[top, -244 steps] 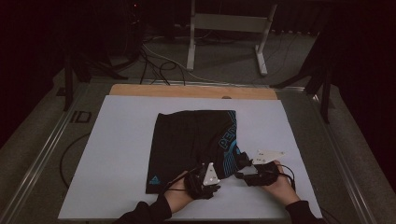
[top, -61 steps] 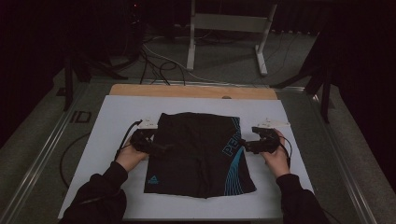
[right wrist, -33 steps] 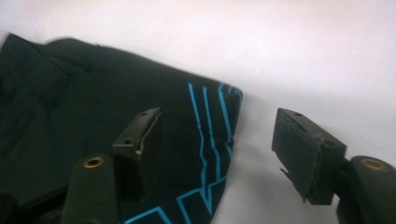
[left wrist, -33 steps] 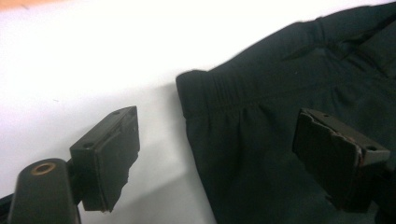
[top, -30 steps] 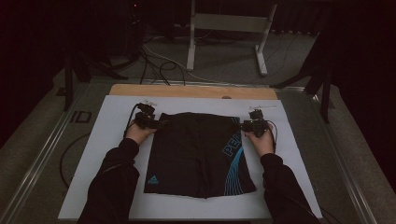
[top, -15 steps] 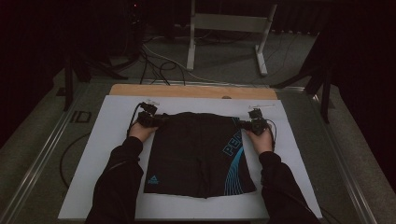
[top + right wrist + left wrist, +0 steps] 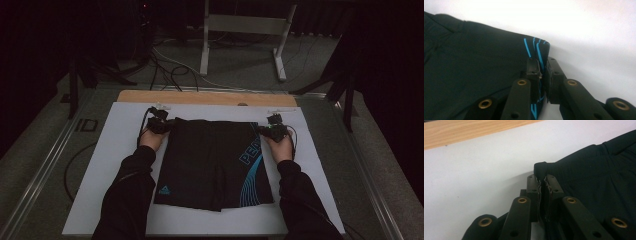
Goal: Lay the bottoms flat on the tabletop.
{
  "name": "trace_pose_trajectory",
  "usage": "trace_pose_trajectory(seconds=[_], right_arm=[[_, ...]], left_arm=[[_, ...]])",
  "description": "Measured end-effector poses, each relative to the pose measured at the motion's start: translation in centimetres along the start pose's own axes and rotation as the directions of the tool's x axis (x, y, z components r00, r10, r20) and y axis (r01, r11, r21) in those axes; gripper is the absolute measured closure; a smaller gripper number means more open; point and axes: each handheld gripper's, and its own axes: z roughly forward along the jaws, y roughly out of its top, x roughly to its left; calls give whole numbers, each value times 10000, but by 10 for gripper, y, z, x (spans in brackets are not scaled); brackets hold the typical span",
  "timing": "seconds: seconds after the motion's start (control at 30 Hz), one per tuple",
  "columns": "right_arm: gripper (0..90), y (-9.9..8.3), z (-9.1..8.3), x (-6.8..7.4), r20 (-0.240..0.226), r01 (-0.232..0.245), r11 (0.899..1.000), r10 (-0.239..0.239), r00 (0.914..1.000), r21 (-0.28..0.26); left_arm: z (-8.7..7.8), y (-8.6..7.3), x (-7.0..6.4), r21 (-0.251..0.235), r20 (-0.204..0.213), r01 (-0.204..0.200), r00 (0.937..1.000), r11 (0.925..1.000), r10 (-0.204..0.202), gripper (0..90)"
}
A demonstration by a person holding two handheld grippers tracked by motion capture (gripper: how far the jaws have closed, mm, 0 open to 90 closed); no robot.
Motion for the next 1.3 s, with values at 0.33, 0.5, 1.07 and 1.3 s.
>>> trace_pose_trajectory(seconds=[0.33,0.5,1.07,1.3], right_arm=[[831,10,5,0,569,-51,10000,49,9984,35],[831,17,7,1,436,-205,9996,214,9988,-211],[779,24,23,5,1167,-225,9994,190,9930,281],[356,25,20,3,1041,-687,9976,684,9922,-11]], left_arm=[[0,9,-3,-529,-287,-531,9983,9972,516,840],[-2,12,1,-634,-445,-398,9983,9972,370,840],[5,5,1,-552,-328,-172,9993,9983,154,799],[0,5,0,-173,303,216,9993,9996,-210,236]])
